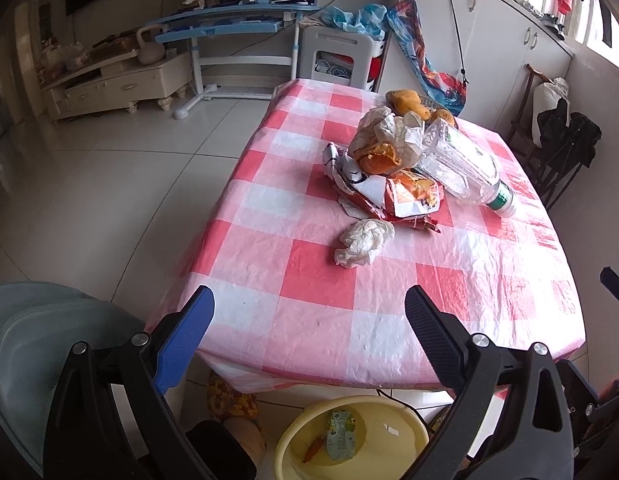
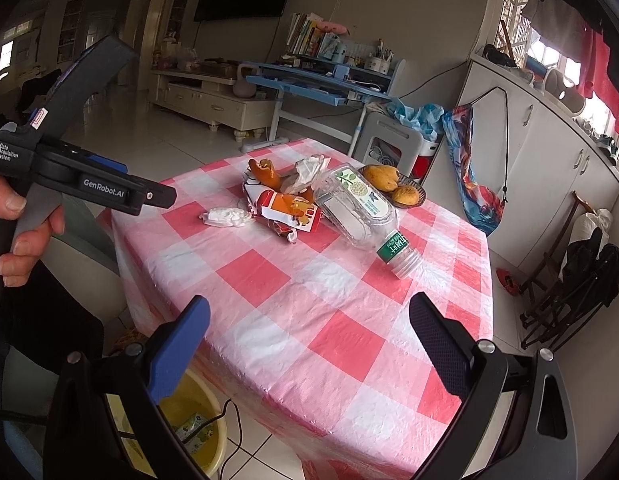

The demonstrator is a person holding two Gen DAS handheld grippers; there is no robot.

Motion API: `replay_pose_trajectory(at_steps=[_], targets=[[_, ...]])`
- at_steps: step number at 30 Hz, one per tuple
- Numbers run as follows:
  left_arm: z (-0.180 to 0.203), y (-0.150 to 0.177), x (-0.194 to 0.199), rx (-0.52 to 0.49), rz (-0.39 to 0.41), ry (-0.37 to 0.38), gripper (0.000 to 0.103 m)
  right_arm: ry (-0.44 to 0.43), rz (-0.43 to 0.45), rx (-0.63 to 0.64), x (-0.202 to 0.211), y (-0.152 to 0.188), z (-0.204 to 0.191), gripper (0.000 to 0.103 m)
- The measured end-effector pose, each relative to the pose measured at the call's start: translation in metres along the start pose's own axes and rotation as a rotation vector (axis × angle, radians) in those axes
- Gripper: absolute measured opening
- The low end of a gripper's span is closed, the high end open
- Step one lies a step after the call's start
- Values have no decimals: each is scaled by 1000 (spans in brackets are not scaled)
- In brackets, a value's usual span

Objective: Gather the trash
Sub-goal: 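Grasp the crumpled white tissue with the left tool, then grasp the red-and-white snack bag with the right tool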

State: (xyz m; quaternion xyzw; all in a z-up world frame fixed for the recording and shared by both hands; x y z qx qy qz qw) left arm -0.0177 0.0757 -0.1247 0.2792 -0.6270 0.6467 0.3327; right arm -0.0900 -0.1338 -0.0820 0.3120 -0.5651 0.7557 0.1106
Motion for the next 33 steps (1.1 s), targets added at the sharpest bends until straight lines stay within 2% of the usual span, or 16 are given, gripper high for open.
replay_pose_trajectory(at_steps=[4, 6, 9, 11, 15, 17, 18, 19, 20, 24, 28, 33], targets=[[-6, -10, -2, -4, -8, 1, 93, -50, -26, -23, -8, -1, -2, 95], [3, -17, -6, -70, -22, 0, 93, -70, -50, -21, -18, -2, -4, 95], [24, -31, -21, -221, -42, -14, 93, -91, -74, -2, -33, -6, -7, 95], [36, -35, -37, -299, -76, -8, 88, -102, -89, 13, -42, -7, -9, 94], [42, -32, -78, -366, -177, -7, 62, -122, -115, 34, -57, -8, -12, 88], [45, -27, -88, -371, -217, 14, 39, -127, -116, 48, -65, -11, -14, 87], [49, -28, -87, -372, -212, 44, 17, -130, -115, 55, -69, -13, -14, 86], [51, -30, -85, -376, -210, 53, 14, -131, -114, 59, -73, -16, -14, 86], [49, -33, -81, -370, -195, 62, 14, -134, -113, 62, -77, -18, -14, 85], [27, -50, -58, -234, -156, 153, 12, -147, -90, 76, -90, -29, -16, 85], [6, -65, -49, -162, -105, 161, 12, -153, -59, 120, -103, -41, -25, 85], [5, -86, -45, -115, -41, 151, 12, -175, -47, 133, -124, -54, -34, 84]])
Point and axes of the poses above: each gripper's, at about its wrist camera, not at the fingertips, and x roughly against the way its jaws point, z to its right, y to its underside, the point moved 7 cm from there along -x, roughly the way its jaws point, and after that the axes turned 4 degrees about -x, right-handed, at the moved point
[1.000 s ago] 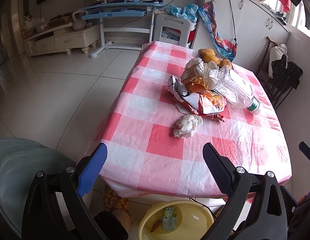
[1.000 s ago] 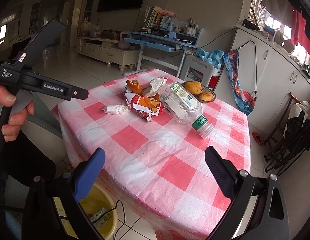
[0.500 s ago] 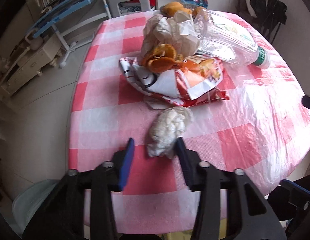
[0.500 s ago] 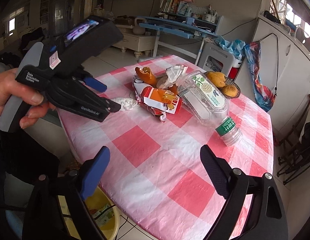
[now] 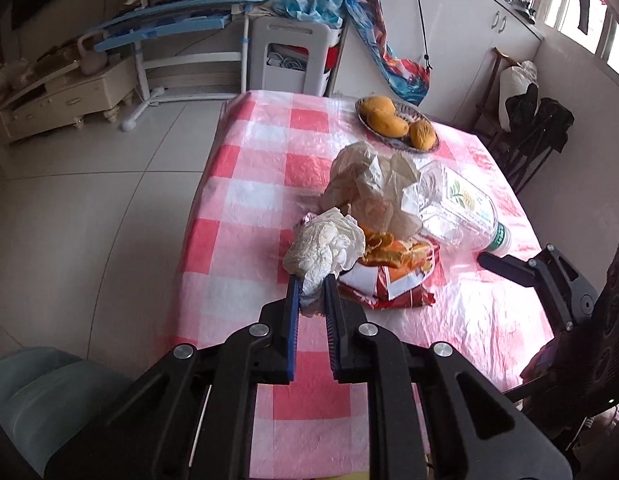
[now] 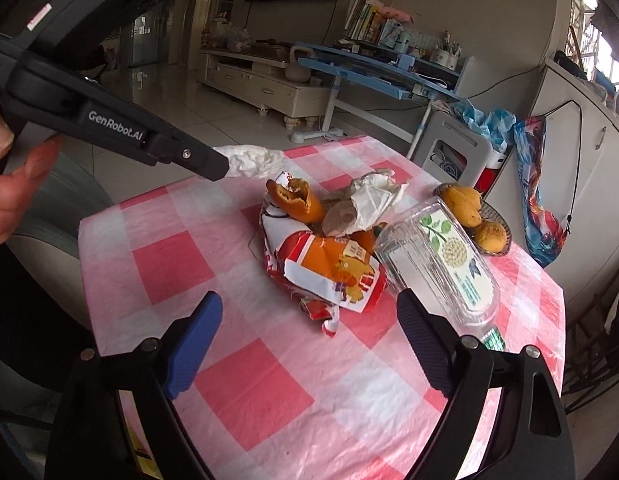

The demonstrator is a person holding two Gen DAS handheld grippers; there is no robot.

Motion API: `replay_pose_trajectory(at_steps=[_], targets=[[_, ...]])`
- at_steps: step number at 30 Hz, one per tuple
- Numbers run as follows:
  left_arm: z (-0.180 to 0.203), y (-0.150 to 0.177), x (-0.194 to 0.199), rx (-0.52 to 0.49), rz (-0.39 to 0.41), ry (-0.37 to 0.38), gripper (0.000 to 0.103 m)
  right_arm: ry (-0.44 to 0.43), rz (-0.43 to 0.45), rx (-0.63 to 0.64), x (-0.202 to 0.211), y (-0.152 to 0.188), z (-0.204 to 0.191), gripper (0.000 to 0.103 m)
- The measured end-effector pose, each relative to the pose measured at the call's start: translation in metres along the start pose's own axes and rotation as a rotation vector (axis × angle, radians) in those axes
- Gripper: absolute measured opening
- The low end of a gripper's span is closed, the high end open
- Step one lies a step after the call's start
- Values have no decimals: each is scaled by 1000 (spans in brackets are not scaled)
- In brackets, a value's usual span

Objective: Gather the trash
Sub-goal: 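Grasp the red-and-white snack bag with the right tool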

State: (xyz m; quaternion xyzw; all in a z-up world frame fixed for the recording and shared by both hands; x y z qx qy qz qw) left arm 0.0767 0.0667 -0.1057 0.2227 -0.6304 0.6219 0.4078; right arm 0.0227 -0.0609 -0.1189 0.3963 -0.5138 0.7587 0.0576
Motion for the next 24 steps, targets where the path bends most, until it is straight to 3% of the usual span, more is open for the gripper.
replay_pose_trajectory(at_steps=[6, 16, 19, 21, 24], targets=[[-14, -10, 8, 68, 33, -30, 12, -30, 57, -19, -7, -21, -7, 78], [-18, -12, 11, 96, 40, -14, 12, -7, -73, -20, -49, -16, 2, 74], [-15, -13, 11, 84, 42, -13, 13, -54, -120, -25, -56, -14, 0, 57], [-16, -13, 12, 88, 43, -14, 12, -77, -142, -33, -52, -11, -4, 38], [-16, -14, 14, 93, 46, -12, 12, -111, -155, -35, -40, -8, -8, 30]])
Point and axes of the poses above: each gripper's, at about its wrist camera, not at the fingertips, and x roughly against the way its jaws point, z to its right, y to its underside, the point moved 7 cm from there along -x, roughly the way its jaws point, and after that the axes turned 4 degrees about -x, right-handed, at the moved point
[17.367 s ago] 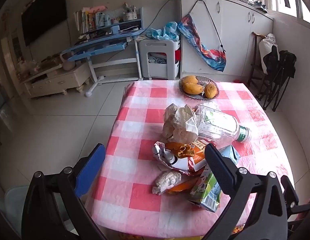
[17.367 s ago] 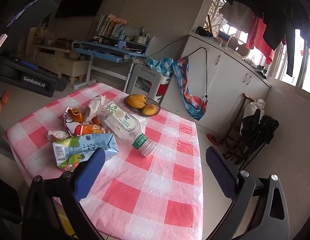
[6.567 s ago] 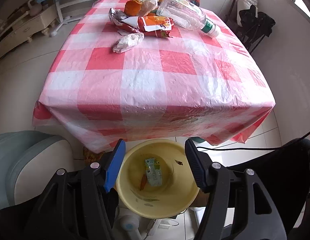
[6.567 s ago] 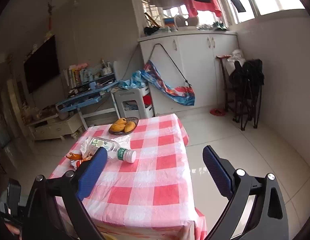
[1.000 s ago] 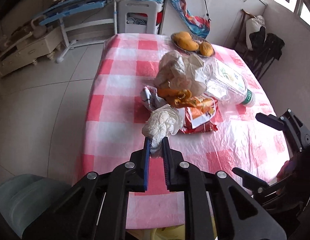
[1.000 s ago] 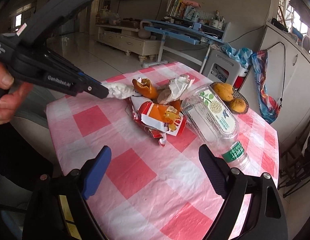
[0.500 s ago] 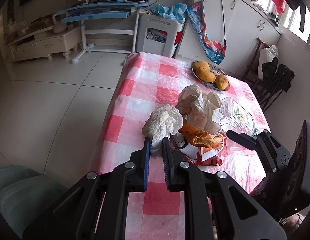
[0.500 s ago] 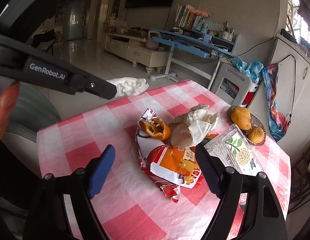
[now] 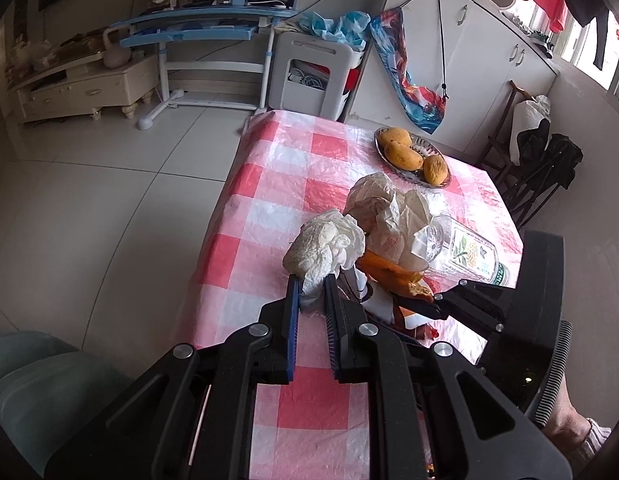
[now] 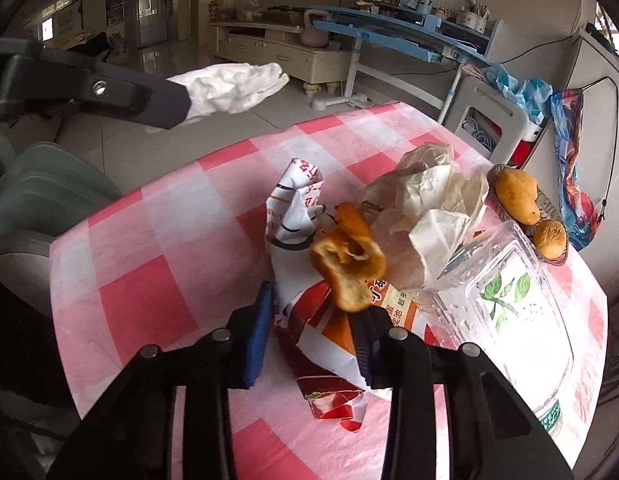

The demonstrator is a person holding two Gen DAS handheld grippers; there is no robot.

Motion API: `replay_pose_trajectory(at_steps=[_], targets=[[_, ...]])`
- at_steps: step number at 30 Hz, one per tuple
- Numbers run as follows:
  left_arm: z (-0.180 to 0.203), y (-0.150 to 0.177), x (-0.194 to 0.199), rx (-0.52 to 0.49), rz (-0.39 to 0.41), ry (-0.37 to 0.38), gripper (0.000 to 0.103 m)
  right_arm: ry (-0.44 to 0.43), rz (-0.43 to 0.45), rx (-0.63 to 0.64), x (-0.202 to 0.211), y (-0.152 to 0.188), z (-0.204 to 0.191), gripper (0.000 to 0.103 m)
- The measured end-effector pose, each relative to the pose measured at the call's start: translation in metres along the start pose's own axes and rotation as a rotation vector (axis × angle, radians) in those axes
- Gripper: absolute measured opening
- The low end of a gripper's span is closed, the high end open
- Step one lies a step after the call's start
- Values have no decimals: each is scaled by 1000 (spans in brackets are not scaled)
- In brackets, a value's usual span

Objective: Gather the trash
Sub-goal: 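Grasp the red-and-white snack bag with the right tool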

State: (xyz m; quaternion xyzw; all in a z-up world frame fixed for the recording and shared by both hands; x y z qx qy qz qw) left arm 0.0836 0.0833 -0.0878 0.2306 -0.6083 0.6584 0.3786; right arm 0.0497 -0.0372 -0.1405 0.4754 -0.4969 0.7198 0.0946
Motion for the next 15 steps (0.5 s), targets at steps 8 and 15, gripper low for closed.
replay_pose_trajectory(at_steps=[8, 15], targets=[[10, 5, 8, -19, 10, 4, 12, -156, -2, -232, 49, 23, 19, 11], [13, 17, 13, -21, 4, -1, 12, -96, 58, -286, 83, 40, 25, 3]])
Point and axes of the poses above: each gripper's, at about its wrist camera, not at the fingertips, and x roughly against the way its jaws point, z to its right, y to its underside, the point moved 7 cm from there along -x, roughly the way its jaws point, and after that the axes turned 4 degrees about -x, right-handed, at the moved point
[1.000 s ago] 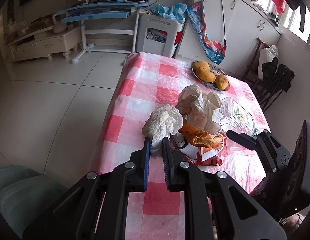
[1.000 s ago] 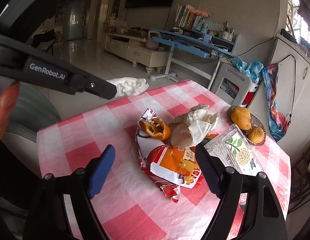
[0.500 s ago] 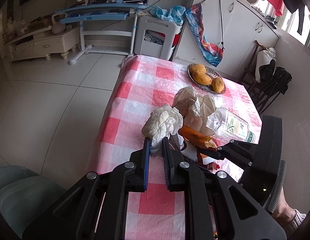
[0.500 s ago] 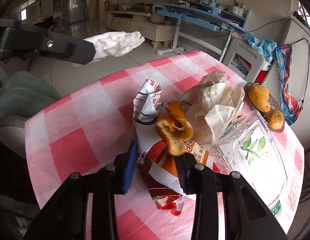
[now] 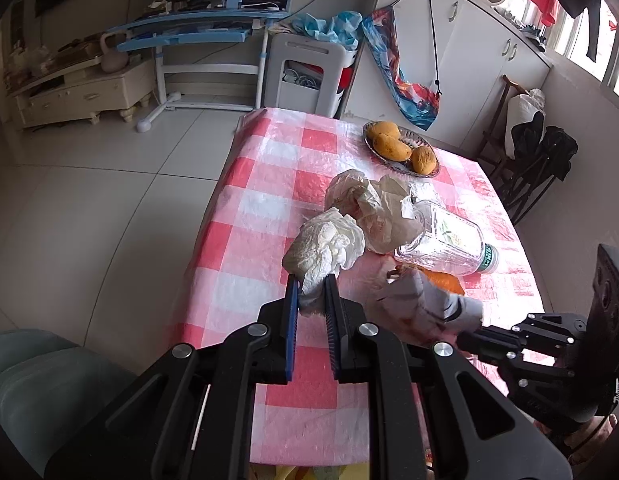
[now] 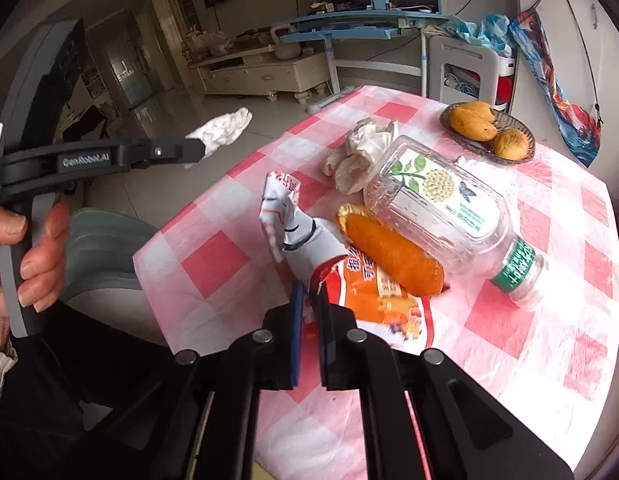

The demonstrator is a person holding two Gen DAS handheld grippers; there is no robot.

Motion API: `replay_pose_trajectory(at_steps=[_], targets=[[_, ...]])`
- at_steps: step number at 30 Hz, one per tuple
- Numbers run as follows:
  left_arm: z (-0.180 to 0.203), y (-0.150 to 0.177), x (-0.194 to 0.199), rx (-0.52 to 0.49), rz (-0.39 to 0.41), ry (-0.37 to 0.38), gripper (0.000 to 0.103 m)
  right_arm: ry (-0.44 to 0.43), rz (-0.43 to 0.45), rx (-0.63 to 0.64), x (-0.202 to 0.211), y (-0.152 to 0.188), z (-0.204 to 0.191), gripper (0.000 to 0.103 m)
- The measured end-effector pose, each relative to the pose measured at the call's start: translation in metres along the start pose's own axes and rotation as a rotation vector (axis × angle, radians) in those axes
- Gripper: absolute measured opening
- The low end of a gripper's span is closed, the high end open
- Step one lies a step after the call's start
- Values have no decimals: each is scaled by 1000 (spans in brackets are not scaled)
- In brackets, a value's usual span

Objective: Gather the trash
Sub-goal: 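Grasp the red-and-white snack bag with the right tool, then carry the snack bag to the yellow basin and release it while the left tool carries the tissue there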

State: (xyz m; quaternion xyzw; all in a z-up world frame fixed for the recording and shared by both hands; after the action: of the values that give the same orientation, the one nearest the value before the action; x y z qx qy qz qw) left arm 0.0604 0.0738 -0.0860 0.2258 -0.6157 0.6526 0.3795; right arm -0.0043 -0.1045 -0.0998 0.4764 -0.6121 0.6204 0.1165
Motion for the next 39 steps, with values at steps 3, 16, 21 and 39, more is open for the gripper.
replay_pose_trajectory(at_steps=[3, 16, 21, 39], targets=[[3, 6, 3, -6, -1, 0, 12, 112, 49, 194, 14, 6, -28, 2], [9, 17, 4, -26, -14, -4, 12, -24, 223, -165, 61, -4, 29, 2], [12, 18, 6, -44, -11, -1, 12, -31, 228, 58, 64, 2, -24, 2], [26, 52, 31, -122, -32, 31, 12, -108, 11, 481, 55, 108, -131, 2]])
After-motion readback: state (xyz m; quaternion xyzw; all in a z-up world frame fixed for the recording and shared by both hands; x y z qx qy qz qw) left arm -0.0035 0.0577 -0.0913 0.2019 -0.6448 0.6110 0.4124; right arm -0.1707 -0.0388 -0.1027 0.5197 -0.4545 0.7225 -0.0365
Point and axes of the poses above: each gripper's, at about its wrist camera, not at the fingertips, and x roughly against the way its jaws point, z to its right, y to its underside, the point moved 7 cm from there along -x, roughly the way its jaws point, and after that the axes turned 4 degrees about -x, right-handed, at the moved point
